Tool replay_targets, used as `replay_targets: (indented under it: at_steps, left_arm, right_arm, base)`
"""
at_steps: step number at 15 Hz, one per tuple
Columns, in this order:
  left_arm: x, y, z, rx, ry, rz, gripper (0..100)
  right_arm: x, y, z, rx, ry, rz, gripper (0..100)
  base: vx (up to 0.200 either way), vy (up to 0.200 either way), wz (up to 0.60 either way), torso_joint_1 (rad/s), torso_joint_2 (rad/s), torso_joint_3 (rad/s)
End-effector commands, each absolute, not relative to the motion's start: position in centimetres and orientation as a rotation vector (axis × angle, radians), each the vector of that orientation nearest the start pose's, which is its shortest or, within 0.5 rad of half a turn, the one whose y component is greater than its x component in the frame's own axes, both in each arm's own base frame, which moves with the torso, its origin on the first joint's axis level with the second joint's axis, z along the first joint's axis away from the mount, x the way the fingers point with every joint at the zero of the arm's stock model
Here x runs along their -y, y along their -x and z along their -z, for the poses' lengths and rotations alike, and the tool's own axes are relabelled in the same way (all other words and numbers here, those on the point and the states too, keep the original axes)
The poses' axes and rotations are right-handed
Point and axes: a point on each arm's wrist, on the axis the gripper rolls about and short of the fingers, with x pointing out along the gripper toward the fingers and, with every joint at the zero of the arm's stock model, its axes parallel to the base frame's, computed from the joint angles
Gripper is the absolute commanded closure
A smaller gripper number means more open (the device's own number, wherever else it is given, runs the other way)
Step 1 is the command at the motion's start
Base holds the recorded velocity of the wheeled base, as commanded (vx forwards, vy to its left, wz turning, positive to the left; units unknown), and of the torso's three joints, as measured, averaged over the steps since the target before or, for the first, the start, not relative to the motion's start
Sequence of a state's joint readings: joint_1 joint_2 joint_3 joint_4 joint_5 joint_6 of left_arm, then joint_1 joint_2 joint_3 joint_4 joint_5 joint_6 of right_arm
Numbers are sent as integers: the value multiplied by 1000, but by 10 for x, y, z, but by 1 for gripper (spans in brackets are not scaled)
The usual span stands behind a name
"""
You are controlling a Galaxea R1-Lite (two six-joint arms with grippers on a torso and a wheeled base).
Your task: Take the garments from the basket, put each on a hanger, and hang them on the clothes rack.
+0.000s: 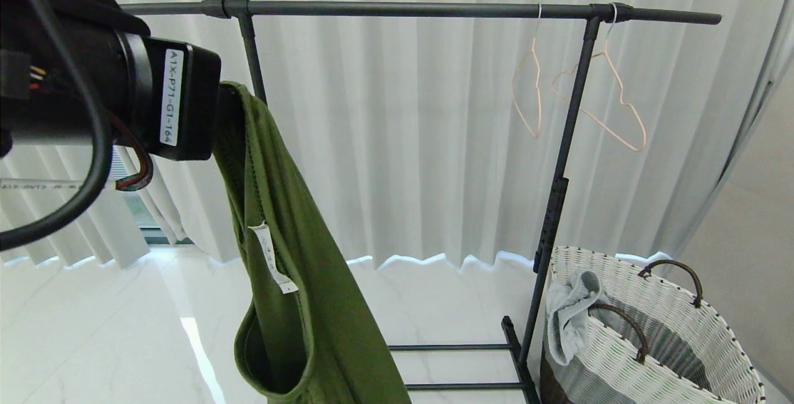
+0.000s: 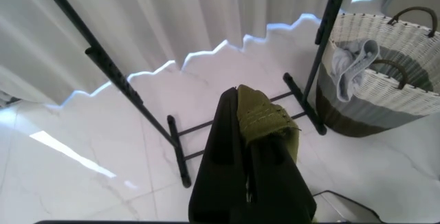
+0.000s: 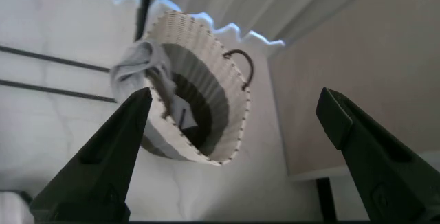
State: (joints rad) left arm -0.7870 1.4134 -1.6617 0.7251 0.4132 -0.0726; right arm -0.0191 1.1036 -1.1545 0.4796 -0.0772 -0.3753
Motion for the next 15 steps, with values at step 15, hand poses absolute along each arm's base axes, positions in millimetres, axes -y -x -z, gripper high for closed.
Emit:
replay_targets:
  at_steps: [15]
  left_arm:
    - [121,-136,-367,-389,-193,320,100]
  right_arm:
    - [6,-146,-285,-366,331,-15,0]
  base:
    - [0,0,0,73,-228,-156]
